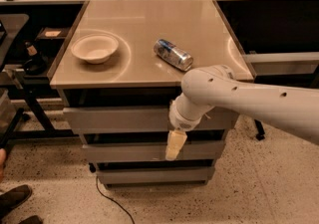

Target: Open top drawer

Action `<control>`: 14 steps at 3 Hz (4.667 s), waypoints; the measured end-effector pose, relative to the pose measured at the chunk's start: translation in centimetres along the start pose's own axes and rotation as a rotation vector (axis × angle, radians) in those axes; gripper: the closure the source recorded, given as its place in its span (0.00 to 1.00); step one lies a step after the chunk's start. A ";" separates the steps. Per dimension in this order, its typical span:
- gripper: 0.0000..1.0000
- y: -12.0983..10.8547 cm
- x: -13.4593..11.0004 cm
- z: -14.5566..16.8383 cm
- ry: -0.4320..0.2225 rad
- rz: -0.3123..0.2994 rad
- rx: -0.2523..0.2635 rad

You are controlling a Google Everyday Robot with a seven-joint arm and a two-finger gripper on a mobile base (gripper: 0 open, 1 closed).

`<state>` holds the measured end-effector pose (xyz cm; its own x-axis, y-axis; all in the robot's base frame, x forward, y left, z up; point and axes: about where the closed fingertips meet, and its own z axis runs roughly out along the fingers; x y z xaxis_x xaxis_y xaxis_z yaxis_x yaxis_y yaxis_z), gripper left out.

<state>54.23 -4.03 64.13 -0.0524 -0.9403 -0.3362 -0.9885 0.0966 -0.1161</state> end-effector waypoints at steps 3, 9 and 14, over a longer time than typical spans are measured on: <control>0.00 4.0 3.1 -5.8 0.049 0.028 -0.076; 0.00 4.7 4.8 -1.9 0.117 0.053 -0.176; 0.00 15.8 10.3 -11.9 0.201 0.252 -0.265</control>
Offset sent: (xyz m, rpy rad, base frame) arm -0.0224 -0.0034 -0.0140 -0.0556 0.0645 0.0558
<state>36.34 -16.08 69.98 -0.2977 -0.9456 -0.1309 -0.9421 0.2689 0.2002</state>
